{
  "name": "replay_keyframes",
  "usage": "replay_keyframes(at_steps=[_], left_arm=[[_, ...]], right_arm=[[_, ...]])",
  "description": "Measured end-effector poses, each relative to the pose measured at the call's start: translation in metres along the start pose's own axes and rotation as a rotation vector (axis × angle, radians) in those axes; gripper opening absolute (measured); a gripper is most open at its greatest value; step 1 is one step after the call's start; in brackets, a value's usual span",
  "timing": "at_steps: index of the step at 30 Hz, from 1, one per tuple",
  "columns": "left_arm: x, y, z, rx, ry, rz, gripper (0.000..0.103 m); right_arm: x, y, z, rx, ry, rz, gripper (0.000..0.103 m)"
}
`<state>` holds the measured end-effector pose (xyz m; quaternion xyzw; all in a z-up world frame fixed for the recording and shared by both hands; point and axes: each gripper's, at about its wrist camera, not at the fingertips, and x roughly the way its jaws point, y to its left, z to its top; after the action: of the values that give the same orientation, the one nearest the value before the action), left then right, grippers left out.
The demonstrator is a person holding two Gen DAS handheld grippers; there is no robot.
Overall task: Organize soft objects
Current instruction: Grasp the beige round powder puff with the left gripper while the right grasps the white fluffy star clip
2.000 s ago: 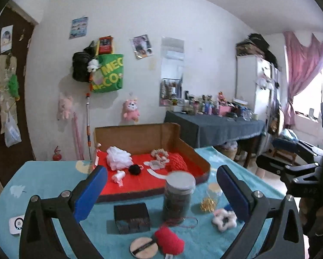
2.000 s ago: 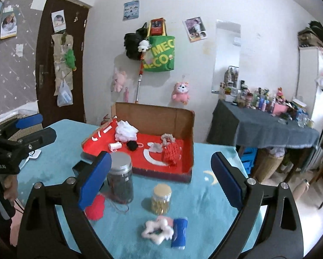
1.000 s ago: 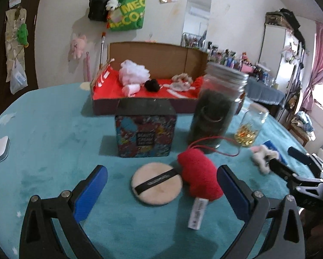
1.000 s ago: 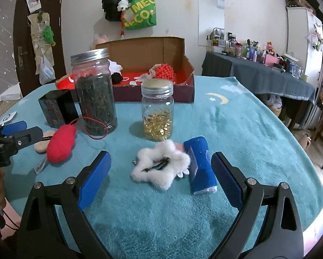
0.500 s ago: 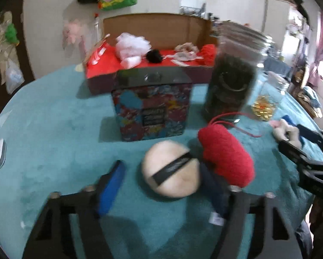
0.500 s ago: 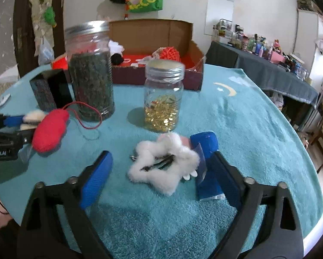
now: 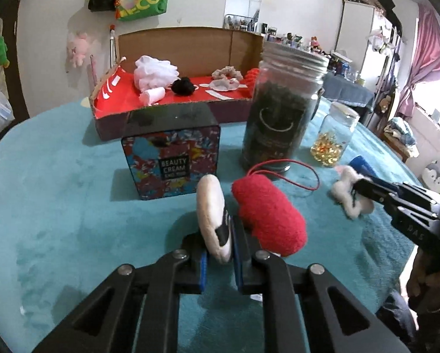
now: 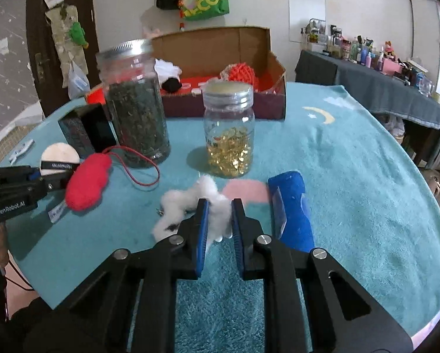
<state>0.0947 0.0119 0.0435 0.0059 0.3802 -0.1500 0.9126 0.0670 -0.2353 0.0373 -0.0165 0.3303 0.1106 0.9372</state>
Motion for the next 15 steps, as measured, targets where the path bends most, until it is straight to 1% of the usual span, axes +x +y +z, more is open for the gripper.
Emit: replay_keyframes(at_steps=[6,15], left_arm=[[-0.003,0.001,0.003,-0.011,-0.005,-0.025,0.014],[-0.002,0.001,0.002,-0.019,0.002,-0.040,0.014]], right_arm=[[-0.007,0.007,0.003,-0.008,-0.011,0.041,0.014],[-0.008,0.013,0.003,-0.020,-0.011,0.059,0.014]])
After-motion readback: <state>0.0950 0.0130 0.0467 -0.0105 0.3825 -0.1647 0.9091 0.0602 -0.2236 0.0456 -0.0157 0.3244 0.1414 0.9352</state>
